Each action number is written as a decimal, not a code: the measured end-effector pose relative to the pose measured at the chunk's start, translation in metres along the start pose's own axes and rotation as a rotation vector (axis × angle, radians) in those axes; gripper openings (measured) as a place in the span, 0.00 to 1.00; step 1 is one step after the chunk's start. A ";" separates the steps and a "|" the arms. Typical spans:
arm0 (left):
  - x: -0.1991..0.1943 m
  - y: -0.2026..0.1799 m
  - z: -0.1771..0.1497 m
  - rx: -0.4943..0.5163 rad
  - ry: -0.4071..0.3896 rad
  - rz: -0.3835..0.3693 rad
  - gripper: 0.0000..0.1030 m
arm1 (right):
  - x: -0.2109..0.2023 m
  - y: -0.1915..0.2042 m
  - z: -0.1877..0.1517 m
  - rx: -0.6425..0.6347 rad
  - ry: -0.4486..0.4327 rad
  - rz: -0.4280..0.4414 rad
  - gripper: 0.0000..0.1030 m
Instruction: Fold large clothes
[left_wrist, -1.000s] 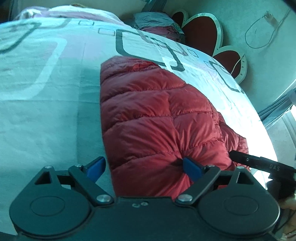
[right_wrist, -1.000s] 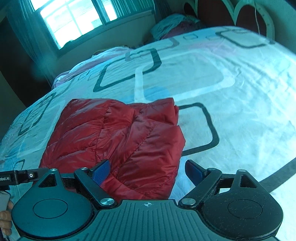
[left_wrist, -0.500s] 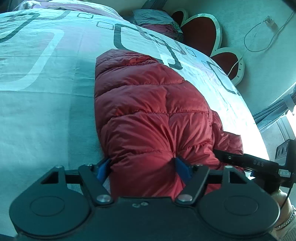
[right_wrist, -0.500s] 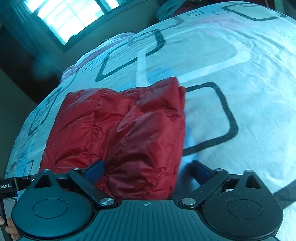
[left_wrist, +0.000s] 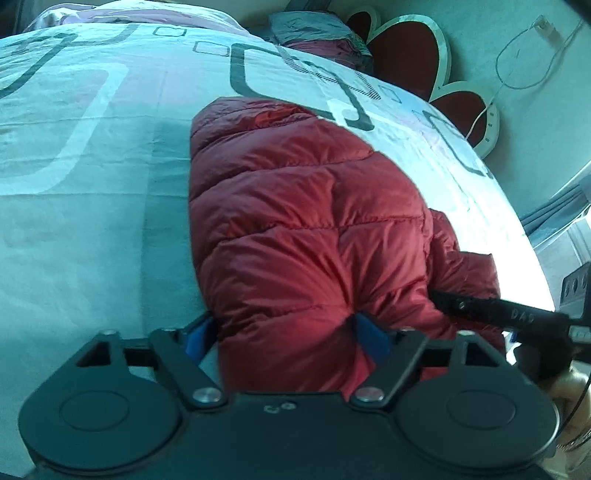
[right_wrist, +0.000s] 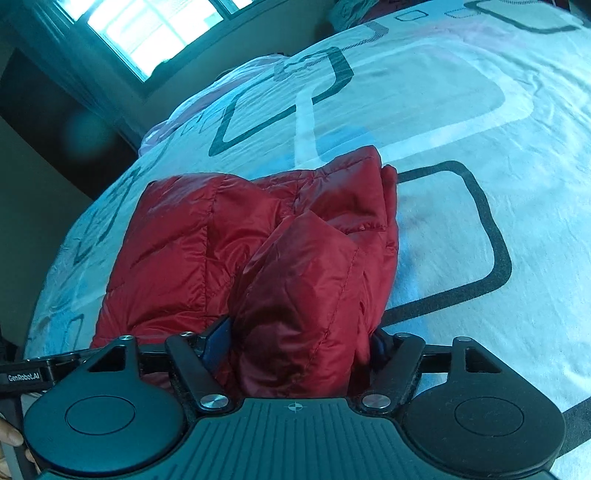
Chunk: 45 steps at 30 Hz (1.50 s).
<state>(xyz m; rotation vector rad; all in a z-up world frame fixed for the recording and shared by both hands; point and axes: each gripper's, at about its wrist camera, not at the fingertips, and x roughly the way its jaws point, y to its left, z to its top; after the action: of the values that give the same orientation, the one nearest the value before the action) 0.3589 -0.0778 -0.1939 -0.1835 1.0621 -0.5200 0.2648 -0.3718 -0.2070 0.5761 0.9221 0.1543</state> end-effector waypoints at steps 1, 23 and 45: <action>0.000 -0.002 0.000 0.006 -0.003 0.006 0.70 | 0.000 0.001 0.000 -0.001 0.000 0.000 0.66; -0.049 -0.012 0.008 0.088 -0.133 0.031 0.36 | -0.016 0.048 0.015 0.087 -0.059 0.164 0.25; -0.181 0.297 0.075 -0.003 -0.243 0.182 0.36 | 0.219 0.379 0.010 0.027 0.031 0.314 0.25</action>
<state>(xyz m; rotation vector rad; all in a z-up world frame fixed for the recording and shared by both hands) 0.4496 0.2601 -0.1304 -0.1467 0.8325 -0.3225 0.4492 0.0224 -0.1555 0.7435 0.8605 0.4348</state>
